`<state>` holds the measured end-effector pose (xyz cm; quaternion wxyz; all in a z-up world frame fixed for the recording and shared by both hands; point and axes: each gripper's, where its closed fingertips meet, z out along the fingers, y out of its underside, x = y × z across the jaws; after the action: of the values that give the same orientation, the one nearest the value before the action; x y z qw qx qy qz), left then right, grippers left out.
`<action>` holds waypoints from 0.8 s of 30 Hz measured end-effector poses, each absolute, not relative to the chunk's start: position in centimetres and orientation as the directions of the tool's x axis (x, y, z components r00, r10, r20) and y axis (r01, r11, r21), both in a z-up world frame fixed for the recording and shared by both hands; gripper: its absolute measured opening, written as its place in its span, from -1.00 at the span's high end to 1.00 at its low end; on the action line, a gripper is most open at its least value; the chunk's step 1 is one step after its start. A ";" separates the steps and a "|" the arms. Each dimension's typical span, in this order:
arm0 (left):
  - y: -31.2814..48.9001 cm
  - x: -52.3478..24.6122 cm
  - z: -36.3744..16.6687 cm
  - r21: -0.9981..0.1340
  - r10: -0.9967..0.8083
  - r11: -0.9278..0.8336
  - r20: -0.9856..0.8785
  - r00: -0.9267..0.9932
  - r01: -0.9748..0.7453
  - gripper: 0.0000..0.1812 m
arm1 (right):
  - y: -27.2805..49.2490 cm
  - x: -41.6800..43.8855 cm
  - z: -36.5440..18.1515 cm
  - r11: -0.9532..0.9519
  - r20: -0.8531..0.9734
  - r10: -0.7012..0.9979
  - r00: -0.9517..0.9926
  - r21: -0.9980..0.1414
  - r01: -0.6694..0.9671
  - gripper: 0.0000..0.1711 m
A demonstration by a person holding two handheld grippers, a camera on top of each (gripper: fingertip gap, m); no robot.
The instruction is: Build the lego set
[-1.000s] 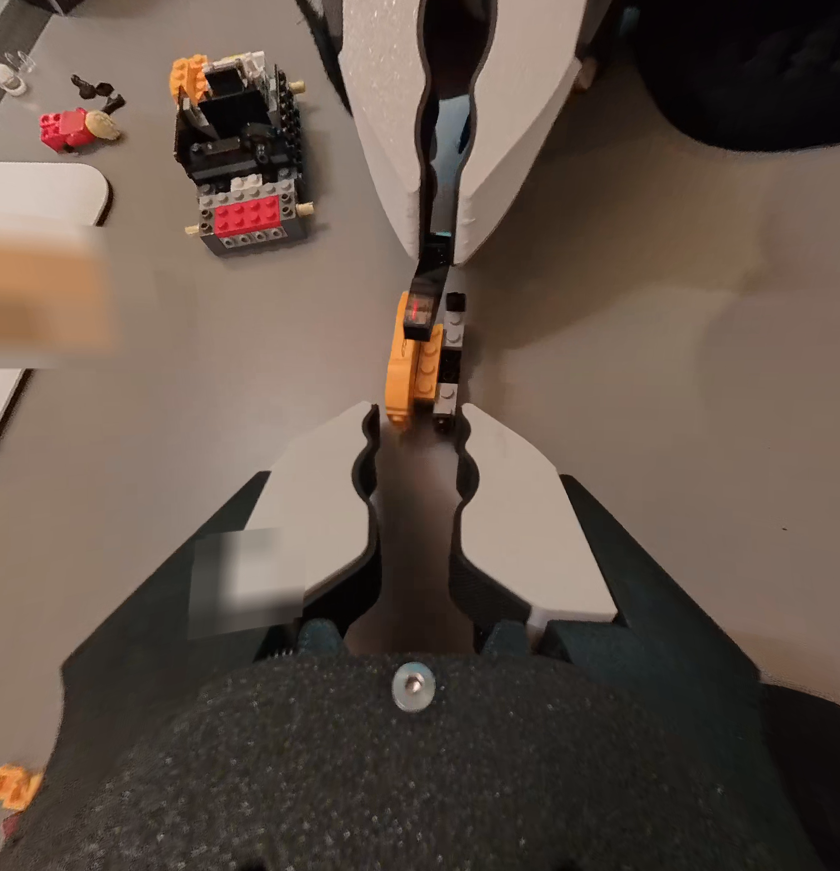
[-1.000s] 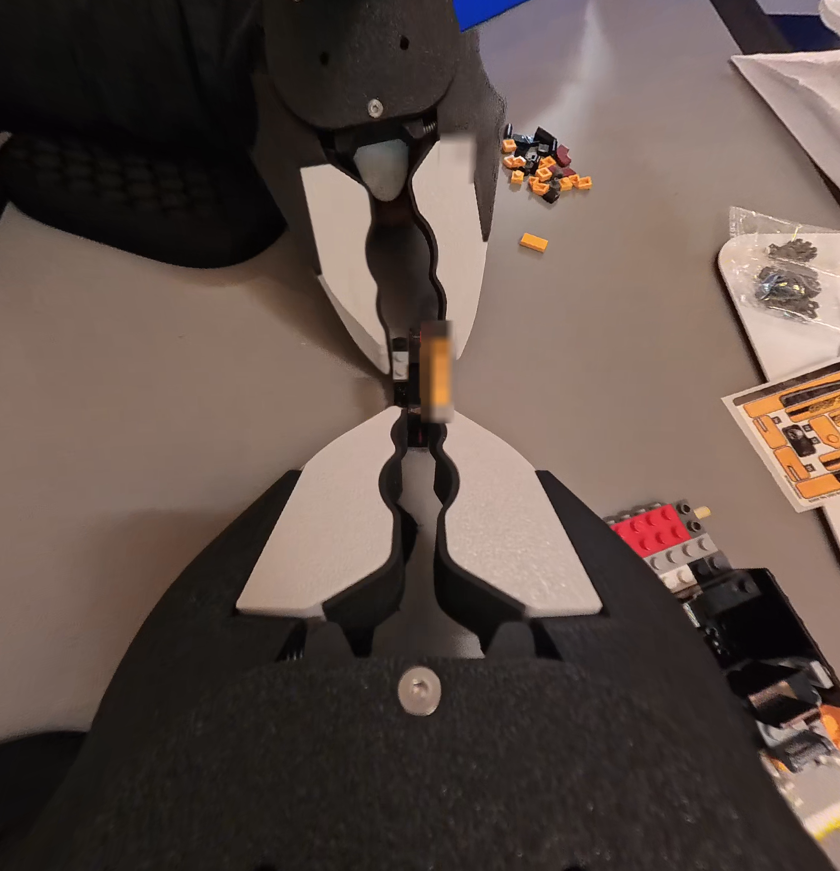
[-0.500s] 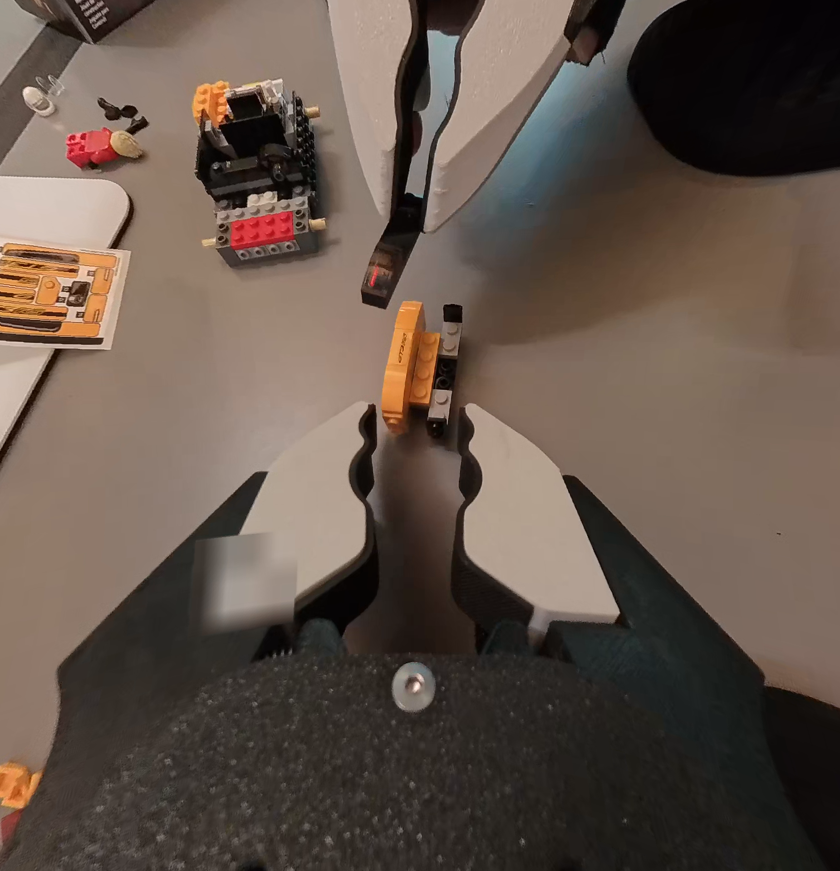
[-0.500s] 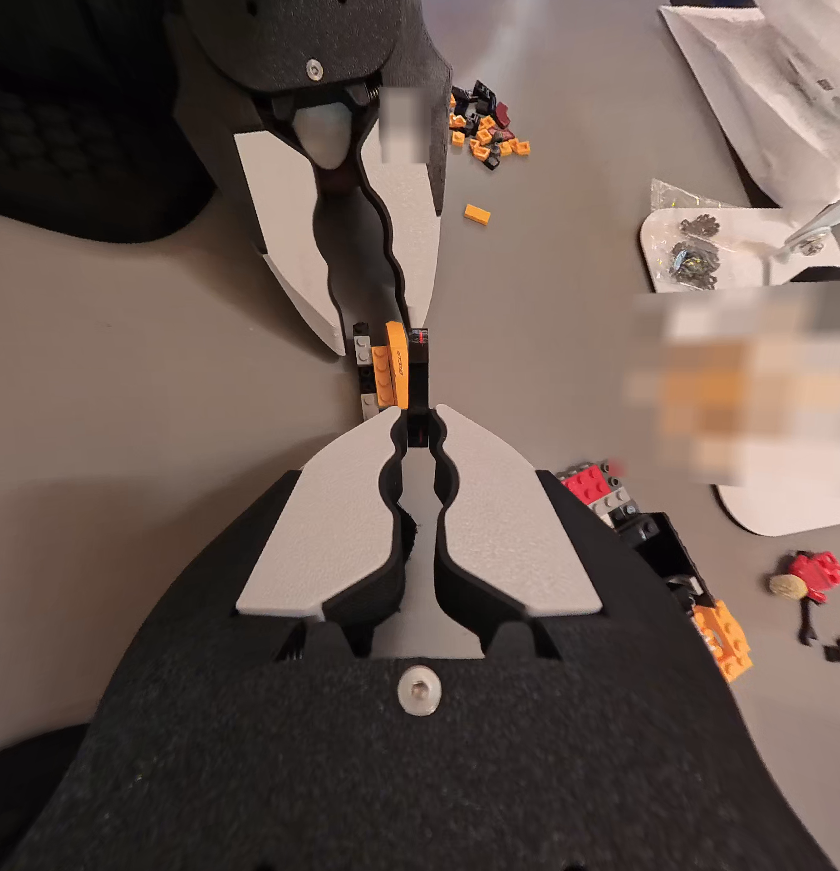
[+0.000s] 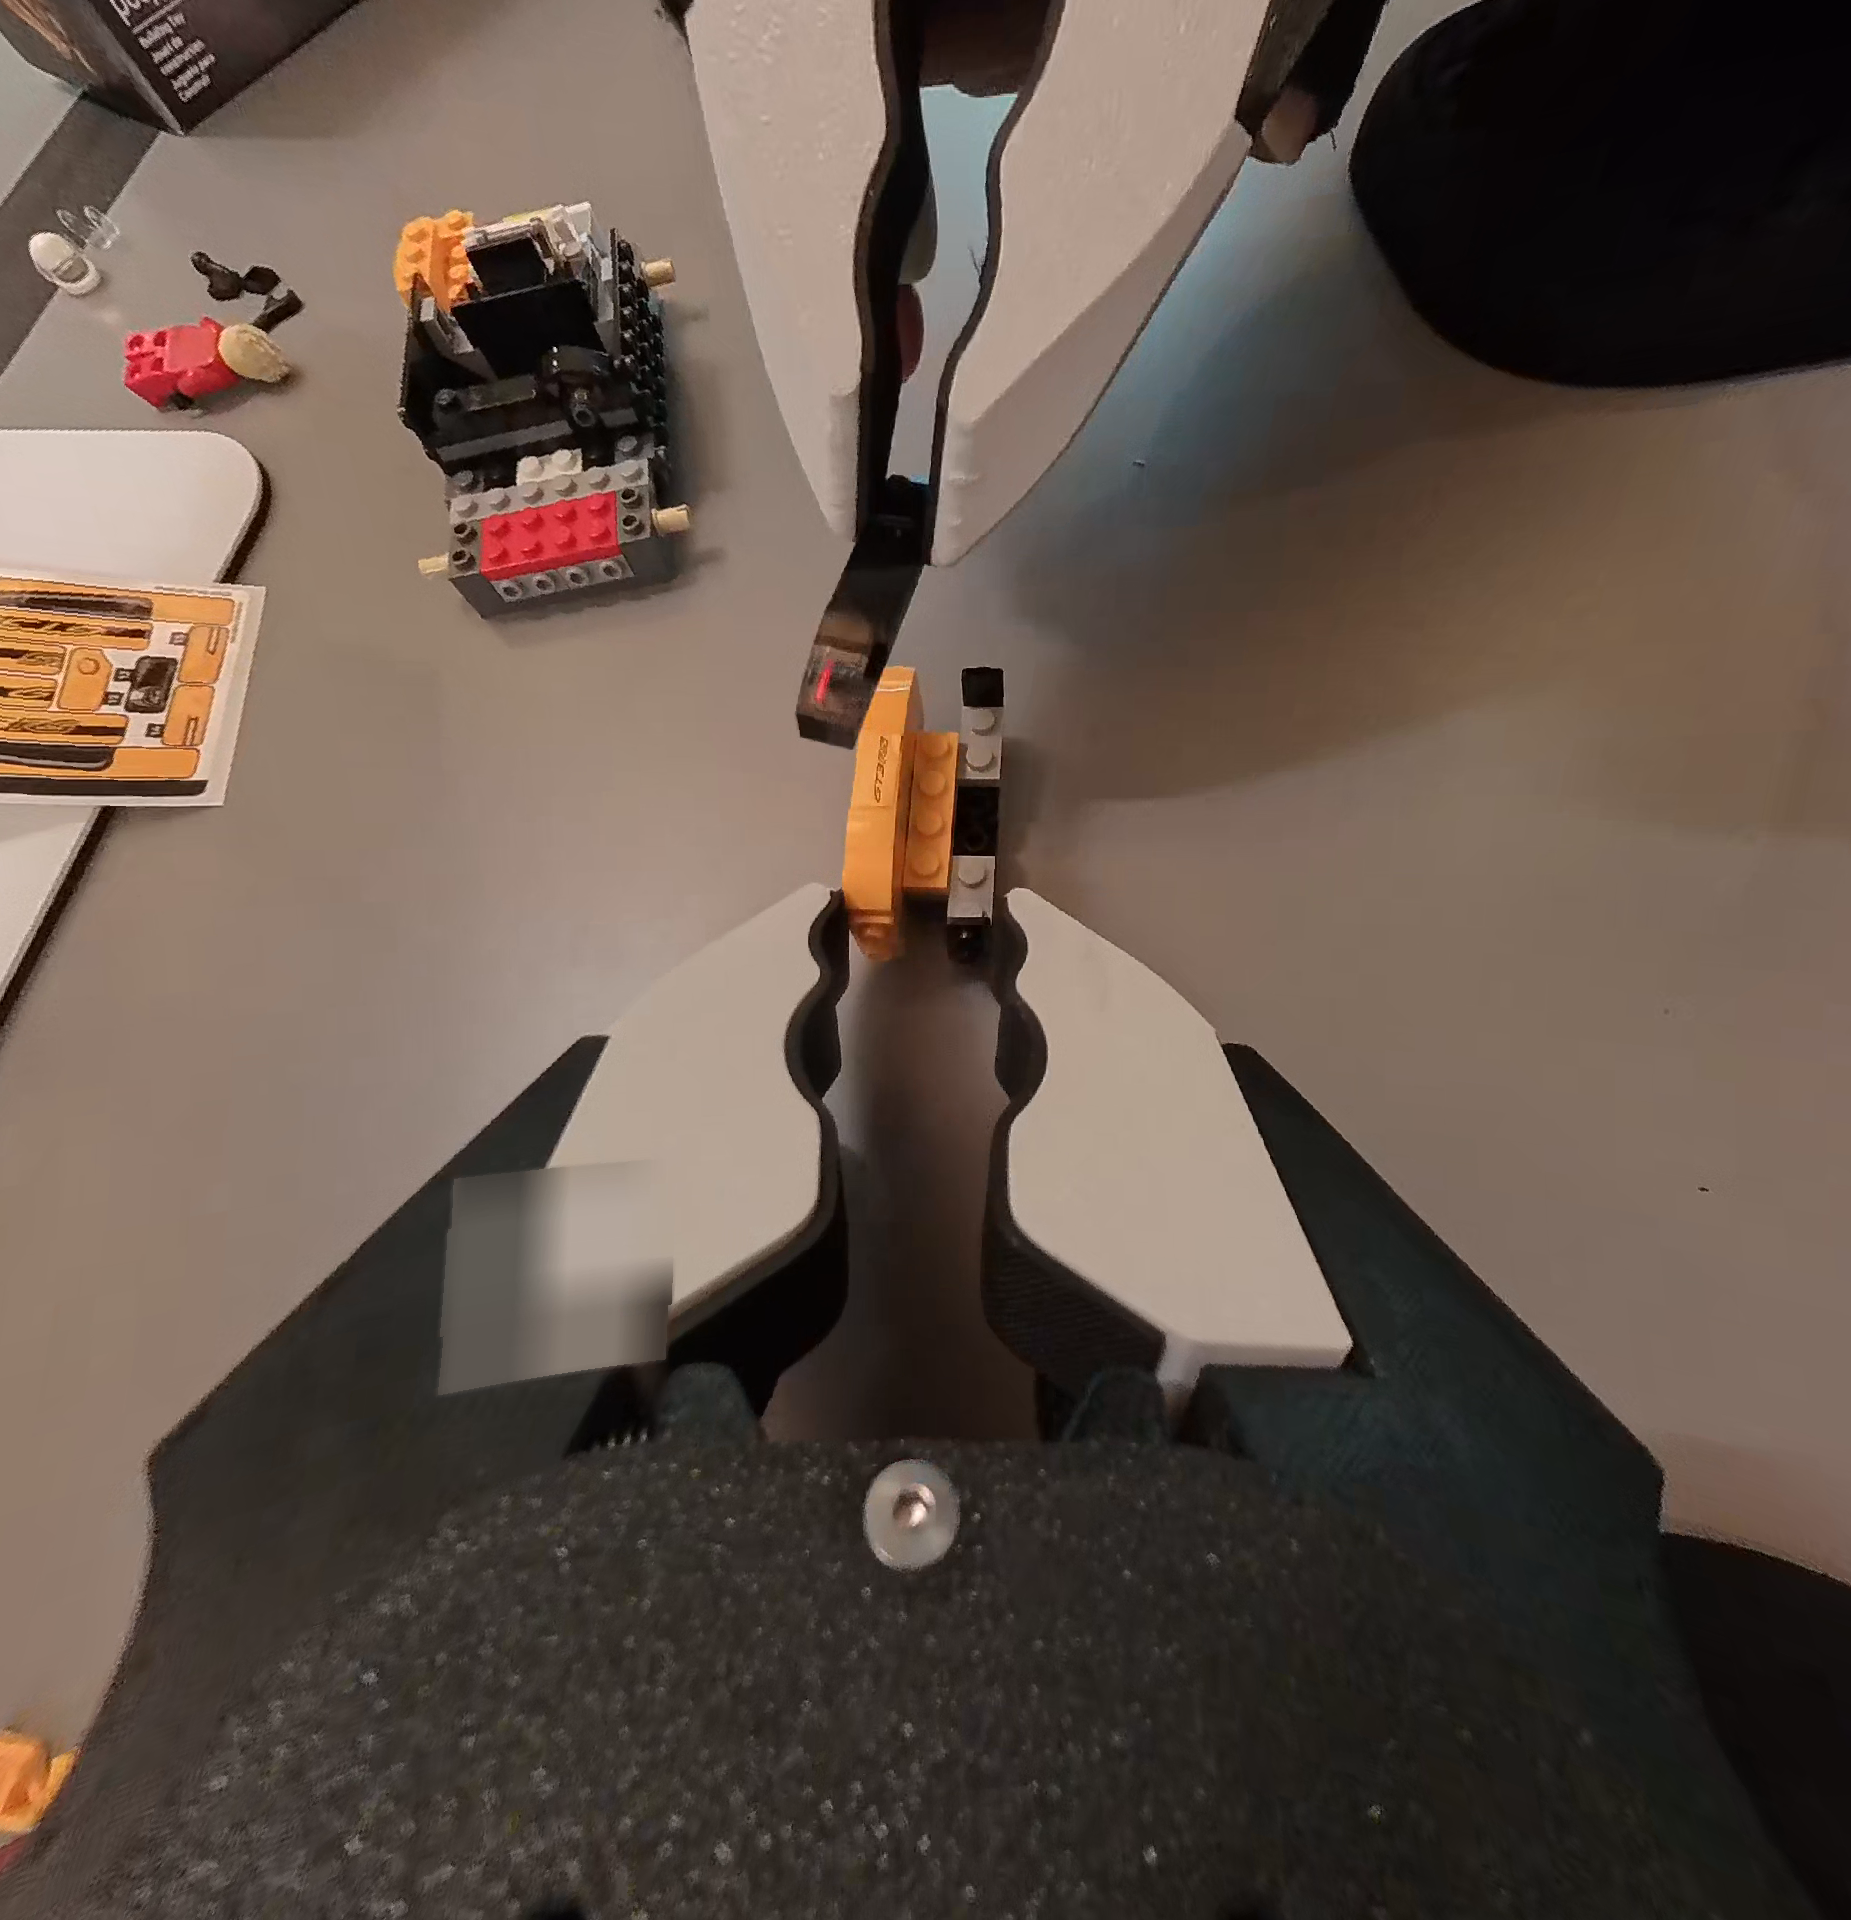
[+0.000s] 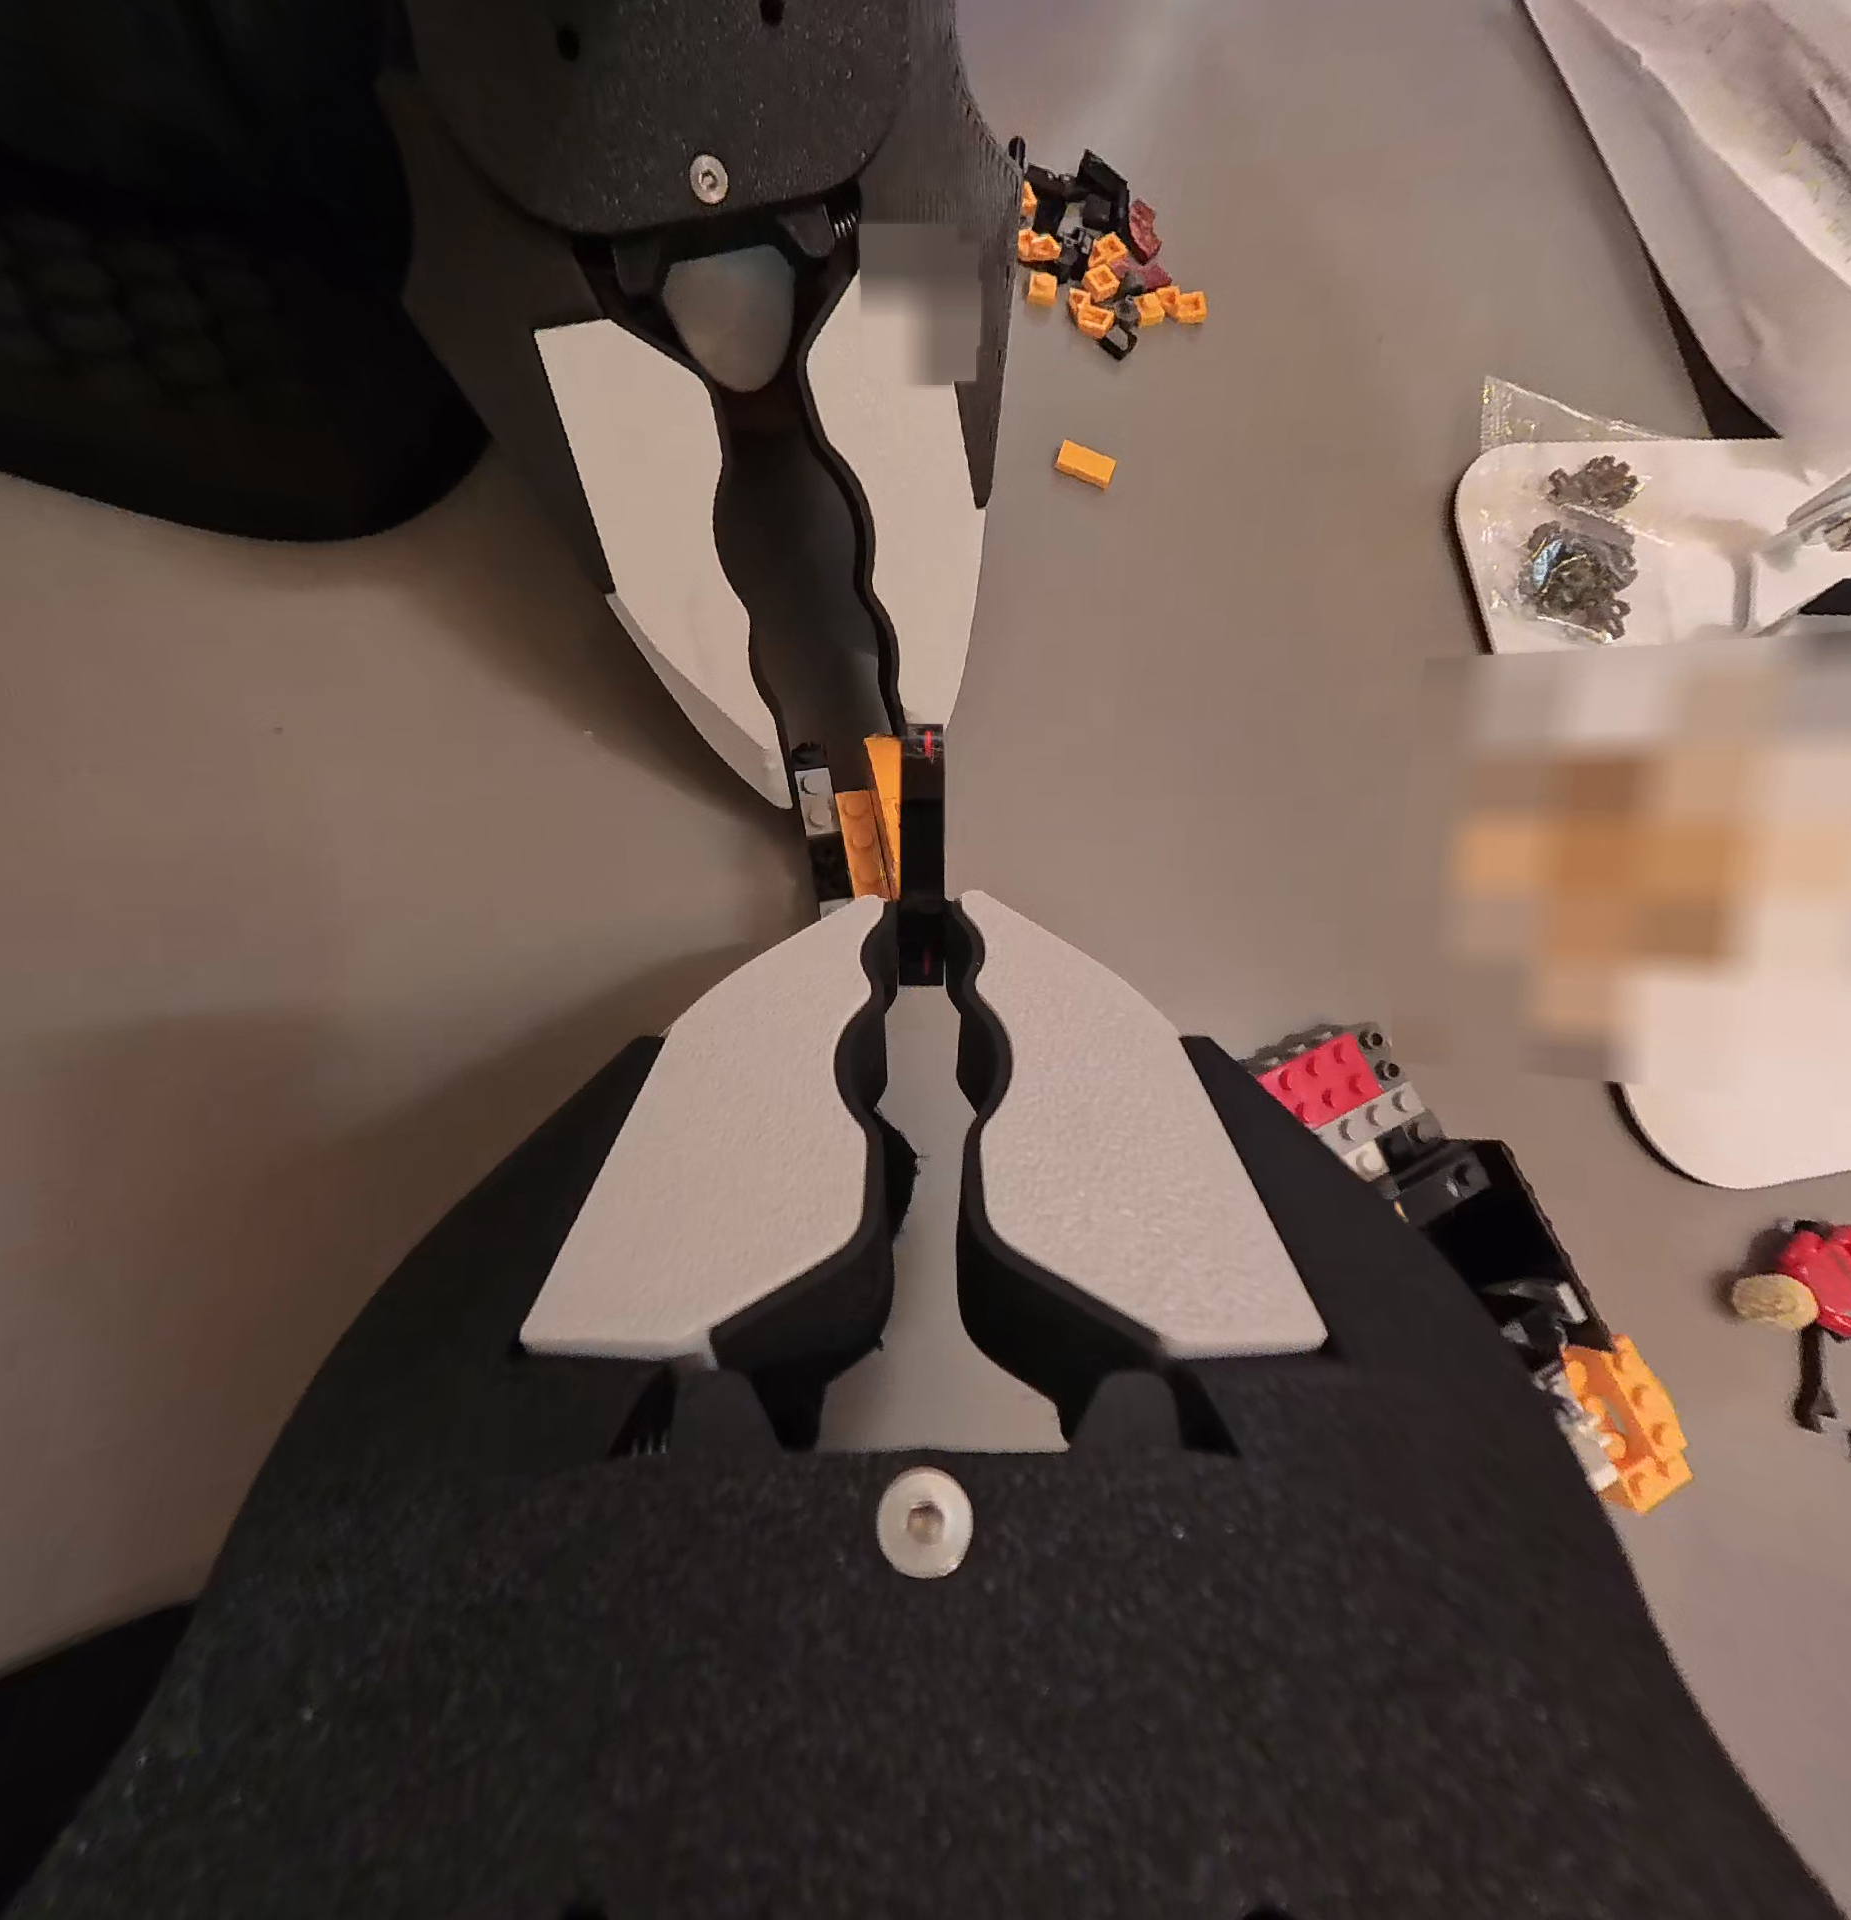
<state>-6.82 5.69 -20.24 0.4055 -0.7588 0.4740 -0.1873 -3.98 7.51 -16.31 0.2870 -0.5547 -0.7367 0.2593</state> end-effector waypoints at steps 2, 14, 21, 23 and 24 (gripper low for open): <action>5.7 -6.8 -20.2 -0.793 -0.870 -0.222 -0.101 0.482 -0.567 0.72 | 7.7 -3.9 -16.4 0.245 0.132 0.968 -0.215 -0.703 0.668 0.90; 5.6 -6.8 -20.3 -0.791 -0.873 -0.220 -0.100 0.476 -0.570 0.69 | 8.0 -3.3 -17.5 0.242 0.119 0.968 -0.222 -0.681 0.692 0.90; 5.5 -6.8 -20.4 -0.789 -0.876 -0.219 -0.100 0.472 -0.574 0.71 | 8.0 -3.4 -17.5 0.253 0.122 0.965 -0.232 -0.658 0.710 0.90; 5.5 -6.8 -20.4 -0.789 -0.876 -0.219 -0.100 0.472 -0.574 0.72 | 7.9 -3.4 -17.6 0.258 0.119 0.963 -0.240 -0.648 0.717 0.90; 5.5 -6.8 -20.4 -0.789 -0.876 -0.219 -0.100 0.472 -0.574 0.72 | 7.9 -3.4 -17.6 0.262 0.120 0.962 -0.244 -0.642 0.721 0.90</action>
<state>-6.80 5.55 -20.37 0.4023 -0.7578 0.4782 -0.1876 -3.42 7.87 -17.64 0.2555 -0.5594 -0.7522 0.2365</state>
